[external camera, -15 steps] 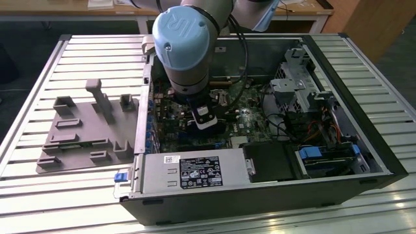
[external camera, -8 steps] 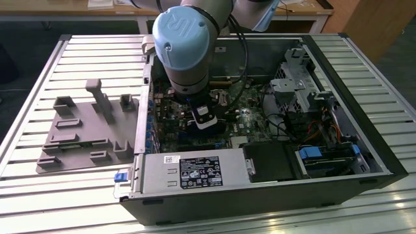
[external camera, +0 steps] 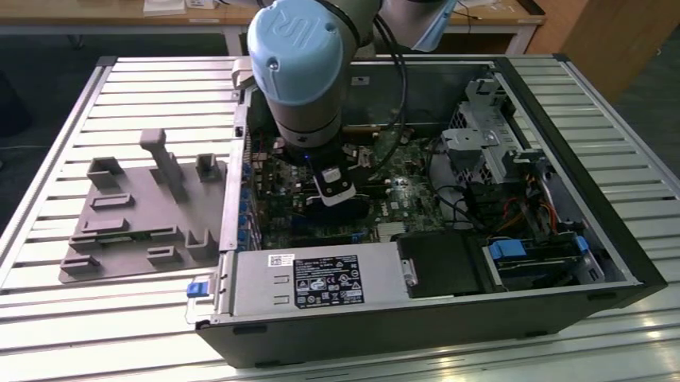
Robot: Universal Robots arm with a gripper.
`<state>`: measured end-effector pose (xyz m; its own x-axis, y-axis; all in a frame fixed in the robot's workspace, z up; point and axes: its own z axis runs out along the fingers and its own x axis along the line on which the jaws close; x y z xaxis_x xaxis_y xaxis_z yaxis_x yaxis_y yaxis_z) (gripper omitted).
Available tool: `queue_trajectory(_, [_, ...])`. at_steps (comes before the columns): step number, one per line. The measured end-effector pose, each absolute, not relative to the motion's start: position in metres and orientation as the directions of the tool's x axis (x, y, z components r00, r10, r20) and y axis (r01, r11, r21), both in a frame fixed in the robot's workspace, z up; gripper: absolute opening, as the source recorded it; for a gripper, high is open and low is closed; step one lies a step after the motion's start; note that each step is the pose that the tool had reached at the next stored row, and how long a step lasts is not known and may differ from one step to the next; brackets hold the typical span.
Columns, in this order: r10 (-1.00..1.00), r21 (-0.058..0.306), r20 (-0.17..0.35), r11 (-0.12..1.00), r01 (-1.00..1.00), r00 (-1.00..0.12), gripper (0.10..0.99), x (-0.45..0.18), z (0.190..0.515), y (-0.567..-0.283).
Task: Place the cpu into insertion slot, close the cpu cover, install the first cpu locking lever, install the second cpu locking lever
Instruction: 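Install the second cpu locking lever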
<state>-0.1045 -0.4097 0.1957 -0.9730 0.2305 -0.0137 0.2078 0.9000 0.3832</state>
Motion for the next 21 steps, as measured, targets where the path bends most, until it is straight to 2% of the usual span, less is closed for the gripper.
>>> queue_trajectory(4, [0.23, 0.381, -0.014, 0.901, 0.208, -0.973, 0.106, -0.104, 0.201, -0.41])
queue_trajectory(6, [0.231, 0.362, -0.019, 0.909, 0.209, -0.973, 0.106, -0.102, 0.206, -0.41])
queue_trajectory(21, [0.257, 0.318, -0.031, 0.919, 0.234, -0.966, 0.106, -0.083, 0.207, -0.406])
